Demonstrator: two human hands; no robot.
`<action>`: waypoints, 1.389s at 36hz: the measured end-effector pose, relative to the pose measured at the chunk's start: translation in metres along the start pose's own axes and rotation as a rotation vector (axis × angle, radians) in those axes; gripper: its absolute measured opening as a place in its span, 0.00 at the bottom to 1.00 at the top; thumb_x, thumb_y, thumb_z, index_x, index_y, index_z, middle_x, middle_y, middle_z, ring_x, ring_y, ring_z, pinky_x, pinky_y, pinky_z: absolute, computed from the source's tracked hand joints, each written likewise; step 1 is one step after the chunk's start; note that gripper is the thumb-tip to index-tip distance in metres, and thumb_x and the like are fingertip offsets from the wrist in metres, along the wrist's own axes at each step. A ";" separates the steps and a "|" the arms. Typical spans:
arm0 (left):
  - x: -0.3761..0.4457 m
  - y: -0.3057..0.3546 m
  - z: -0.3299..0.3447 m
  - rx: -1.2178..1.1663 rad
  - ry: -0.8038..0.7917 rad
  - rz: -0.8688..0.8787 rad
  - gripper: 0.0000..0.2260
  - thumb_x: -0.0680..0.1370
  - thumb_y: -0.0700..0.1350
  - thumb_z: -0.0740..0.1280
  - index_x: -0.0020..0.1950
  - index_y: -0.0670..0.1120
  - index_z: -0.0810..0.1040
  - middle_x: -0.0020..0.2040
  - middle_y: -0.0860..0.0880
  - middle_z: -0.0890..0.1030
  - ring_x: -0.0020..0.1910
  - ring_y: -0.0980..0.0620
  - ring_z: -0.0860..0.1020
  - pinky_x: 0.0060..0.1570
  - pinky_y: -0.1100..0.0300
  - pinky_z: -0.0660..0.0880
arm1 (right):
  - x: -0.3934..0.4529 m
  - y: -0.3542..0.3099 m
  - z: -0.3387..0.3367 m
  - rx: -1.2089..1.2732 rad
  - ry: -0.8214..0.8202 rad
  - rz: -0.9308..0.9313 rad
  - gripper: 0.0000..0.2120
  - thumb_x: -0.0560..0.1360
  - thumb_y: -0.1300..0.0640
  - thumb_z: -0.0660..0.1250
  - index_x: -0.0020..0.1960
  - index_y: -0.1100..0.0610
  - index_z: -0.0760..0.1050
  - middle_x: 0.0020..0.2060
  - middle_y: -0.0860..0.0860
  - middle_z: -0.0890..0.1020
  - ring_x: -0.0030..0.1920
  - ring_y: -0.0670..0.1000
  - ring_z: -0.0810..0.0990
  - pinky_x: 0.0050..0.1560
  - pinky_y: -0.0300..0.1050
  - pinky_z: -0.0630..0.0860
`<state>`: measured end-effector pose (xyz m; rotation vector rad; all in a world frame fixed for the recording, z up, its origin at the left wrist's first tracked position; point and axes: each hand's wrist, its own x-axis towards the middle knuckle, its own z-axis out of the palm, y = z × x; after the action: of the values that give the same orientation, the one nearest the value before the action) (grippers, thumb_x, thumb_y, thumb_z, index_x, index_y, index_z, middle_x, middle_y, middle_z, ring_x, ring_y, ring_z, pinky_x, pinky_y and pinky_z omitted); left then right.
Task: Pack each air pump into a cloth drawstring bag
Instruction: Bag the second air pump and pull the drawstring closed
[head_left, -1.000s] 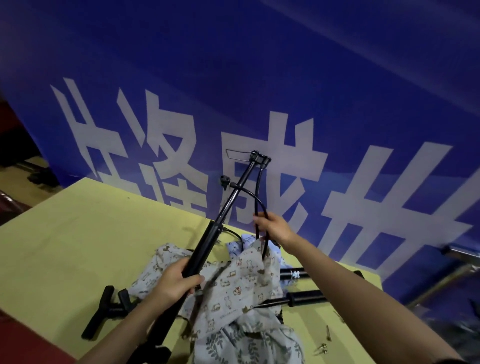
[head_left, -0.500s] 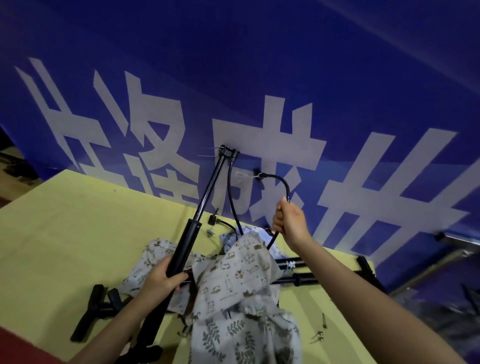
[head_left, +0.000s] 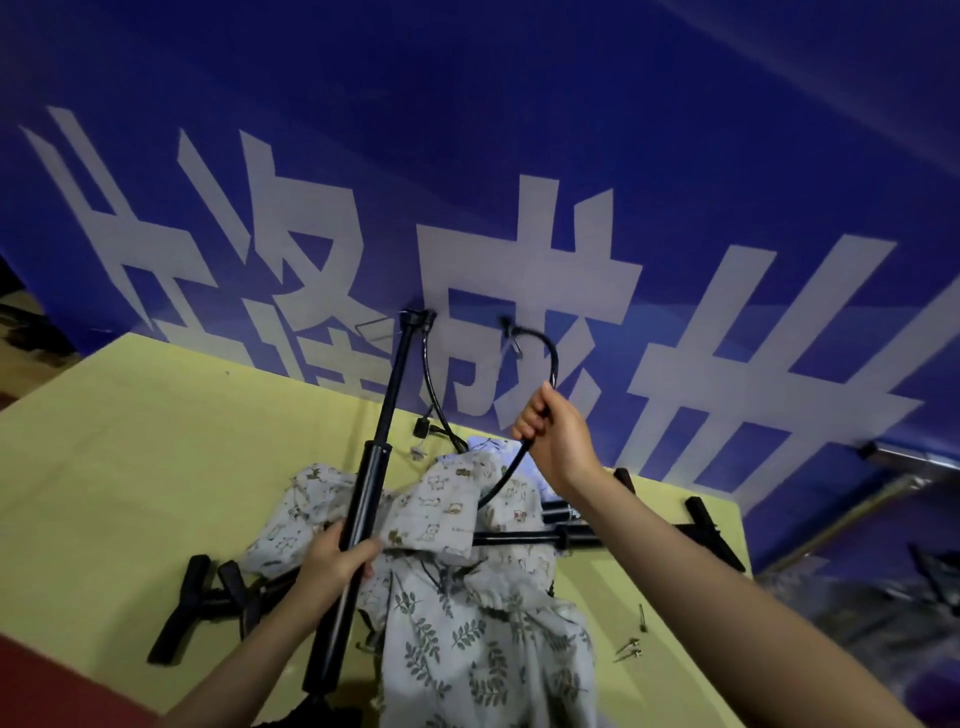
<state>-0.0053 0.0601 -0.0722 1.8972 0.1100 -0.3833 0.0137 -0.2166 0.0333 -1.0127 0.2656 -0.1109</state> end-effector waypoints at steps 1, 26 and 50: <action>-0.002 -0.001 0.002 -0.015 0.011 -0.004 0.05 0.76 0.36 0.69 0.51 0.37 0.76 0.31 0.43 0.78 0.31 0.46 0.77 0.32 0.59 0.74 | -0.001 0.005 -0.003 0.014 0.016 0.018 0.18 0.84 0.55 0.51 0.35 0.56 0.58 0.27 0.49 0.57 0.29 0.50 0.57 0.34 0.43 0.59; 0.020 -0.005 0.050 0.491 0.329 0.225 0.13 0.79 0.42 0.64 0.63 0.40 0.73 0.58 0.42 0.72 0.62 0.43 0.69 0.57 0.52 0.69 | -0.003 0.068 -0.135 -0.660 0.411 0.334 0.11 0.79 0.57 0.64 0.43 0.64 0.75 0.29 0.55 0.74 0.27 0.51 0.70 0.26 0.39 0.68; 0.083 0.044 0.151 0.682 -0.527 0.120 0.15 0.84 0.50 0.51 0.58 0.51 0.77 0.53 0.53 0.79 0.57 0.51 0.76 0.55 0.59 0.70 | -0.016 0.090 -0.207 -0.105 0.787 0.515 0.17 0.82 0.53 0.58 0.37 0.59 0.66 0.22 0.54 0.72 0.17 0.51 0.73 0.20 0.37 0.68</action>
<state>0.0520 -0.1050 -0.1056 2.3728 -0.5466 -0.9072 -0.0608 -0.3362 -0.1443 -0.9376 1.2490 -0.0211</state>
